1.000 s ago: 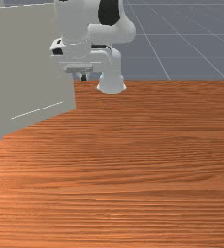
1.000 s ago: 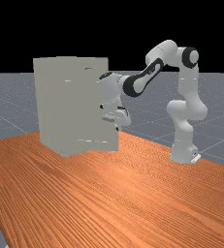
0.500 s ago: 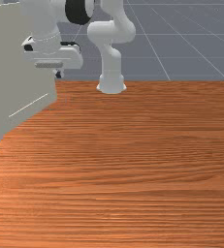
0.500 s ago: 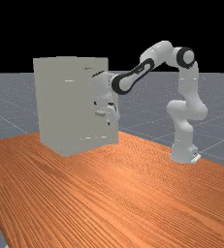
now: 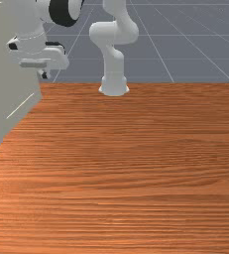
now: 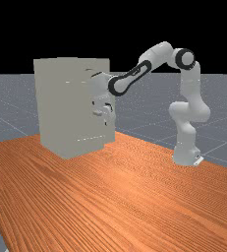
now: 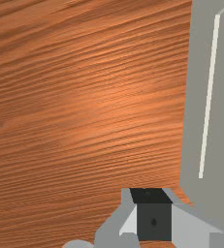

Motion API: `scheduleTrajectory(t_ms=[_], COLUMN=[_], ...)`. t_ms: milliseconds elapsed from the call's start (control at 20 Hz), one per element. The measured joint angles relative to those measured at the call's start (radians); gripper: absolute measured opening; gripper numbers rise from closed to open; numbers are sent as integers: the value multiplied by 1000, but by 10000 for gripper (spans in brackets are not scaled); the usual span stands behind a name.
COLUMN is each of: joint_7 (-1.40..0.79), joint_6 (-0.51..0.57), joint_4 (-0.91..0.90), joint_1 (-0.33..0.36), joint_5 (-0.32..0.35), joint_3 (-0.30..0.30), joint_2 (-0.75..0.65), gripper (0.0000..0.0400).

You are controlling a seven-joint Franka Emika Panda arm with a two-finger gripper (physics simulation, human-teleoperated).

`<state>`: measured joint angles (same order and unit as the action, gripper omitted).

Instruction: Close the cabinet door

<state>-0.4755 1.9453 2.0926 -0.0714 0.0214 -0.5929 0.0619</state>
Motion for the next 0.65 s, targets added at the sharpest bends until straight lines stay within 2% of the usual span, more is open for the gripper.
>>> scheduleTrajectory(t_ms=[200, 550, 650], joint_7=[-7, -23, -13], joint_6=[-18, -21, -8], joint_4=[1, 0, -15], joint_1=[-38, -66, -76], joint_5=[3, 10, 17], joint_3=[-34, -51, -79], joint_2=[-10, -18, 5], gripper=[0, 0, 0])
